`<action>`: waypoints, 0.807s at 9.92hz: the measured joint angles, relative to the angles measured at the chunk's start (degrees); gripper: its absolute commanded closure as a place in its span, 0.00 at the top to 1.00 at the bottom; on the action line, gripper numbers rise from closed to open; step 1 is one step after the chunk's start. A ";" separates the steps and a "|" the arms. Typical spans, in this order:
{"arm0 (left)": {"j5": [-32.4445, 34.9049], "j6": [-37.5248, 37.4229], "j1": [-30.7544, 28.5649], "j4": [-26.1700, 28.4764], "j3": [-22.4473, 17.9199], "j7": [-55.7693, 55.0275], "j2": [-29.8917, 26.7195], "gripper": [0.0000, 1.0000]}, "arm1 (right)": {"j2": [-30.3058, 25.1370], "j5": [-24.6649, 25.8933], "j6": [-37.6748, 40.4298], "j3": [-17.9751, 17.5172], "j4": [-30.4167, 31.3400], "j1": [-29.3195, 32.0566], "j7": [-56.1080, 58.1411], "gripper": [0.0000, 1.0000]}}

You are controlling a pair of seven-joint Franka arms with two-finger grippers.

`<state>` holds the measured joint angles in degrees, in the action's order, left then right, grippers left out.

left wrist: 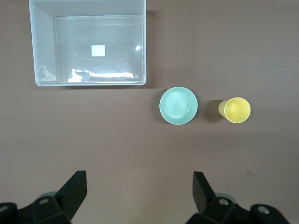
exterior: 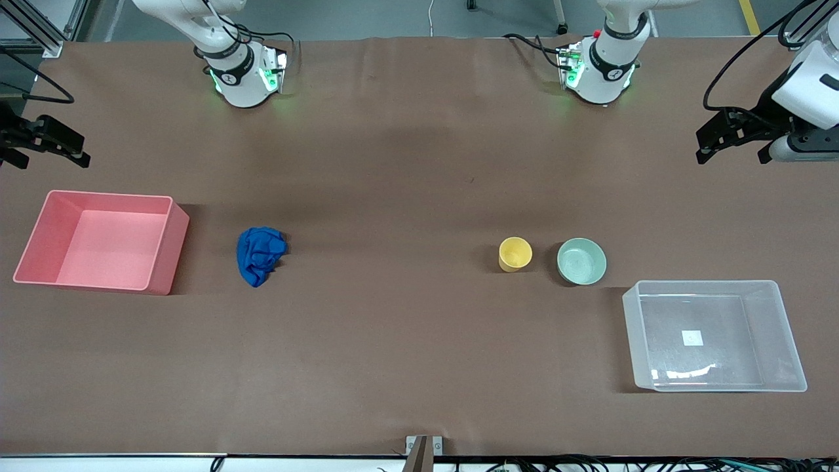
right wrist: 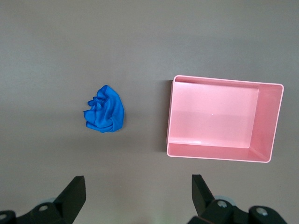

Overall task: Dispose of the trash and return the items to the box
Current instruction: 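Move the left gripper toward the mint-green bowl while the right gripper starts reaching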

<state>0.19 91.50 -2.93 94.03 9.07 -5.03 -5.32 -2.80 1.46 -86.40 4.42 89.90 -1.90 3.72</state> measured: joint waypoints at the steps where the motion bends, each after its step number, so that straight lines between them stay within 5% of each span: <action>1: 0.00 0.00 -0.02 -0.10 0.00 0.00 0.11 1.00 | 0.00 0.00 0.00 0.00 0.00 0.00 0.00 1.00; 8: 0.00 0.52 -0.10 -2.97 -0.31 0.00 7.53 1.00 | 0.35 0.00 -0.28 0.01 -0.25 0.00 0.00 1.00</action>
<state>0.20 92.01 -3.02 91.06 8.76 -5.03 2.21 -2.45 1.46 -86.68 4.42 89.64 -1.90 3.72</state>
